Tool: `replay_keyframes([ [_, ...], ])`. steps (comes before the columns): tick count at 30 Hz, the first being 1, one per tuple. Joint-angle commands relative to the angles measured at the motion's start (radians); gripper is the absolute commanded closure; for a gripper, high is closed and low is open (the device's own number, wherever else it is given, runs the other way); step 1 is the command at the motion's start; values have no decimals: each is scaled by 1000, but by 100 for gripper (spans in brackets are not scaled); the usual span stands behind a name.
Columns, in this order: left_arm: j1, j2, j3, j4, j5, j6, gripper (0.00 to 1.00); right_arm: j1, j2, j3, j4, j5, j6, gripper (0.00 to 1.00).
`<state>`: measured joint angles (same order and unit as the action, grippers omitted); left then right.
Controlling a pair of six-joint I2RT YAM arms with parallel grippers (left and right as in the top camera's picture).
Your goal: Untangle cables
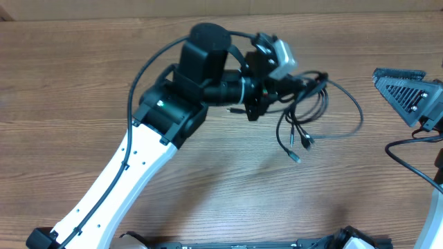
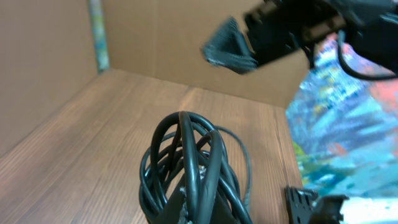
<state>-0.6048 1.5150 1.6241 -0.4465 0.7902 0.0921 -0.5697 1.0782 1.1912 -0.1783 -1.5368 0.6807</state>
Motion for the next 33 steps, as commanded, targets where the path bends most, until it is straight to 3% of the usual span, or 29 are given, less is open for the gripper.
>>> replay_keyframes([
  [1, 19, 2, 15, 43, 24, -84, 96, 7, 0, 11, -37, -33, 0, 0],
  [13, -11, 2, 15, 152, 22, -108, 96, 200, 0, 10, -75, -28, -4, 0],
  [18, -11, 2, 15, 213, 13, -173, 96, 269, 0, 10, -75, -24, -4, 0],
  [33, -70, 2, 15, 265, -96, -227, 96, 378, 0, 10, -75, 44, -4, 1],
])
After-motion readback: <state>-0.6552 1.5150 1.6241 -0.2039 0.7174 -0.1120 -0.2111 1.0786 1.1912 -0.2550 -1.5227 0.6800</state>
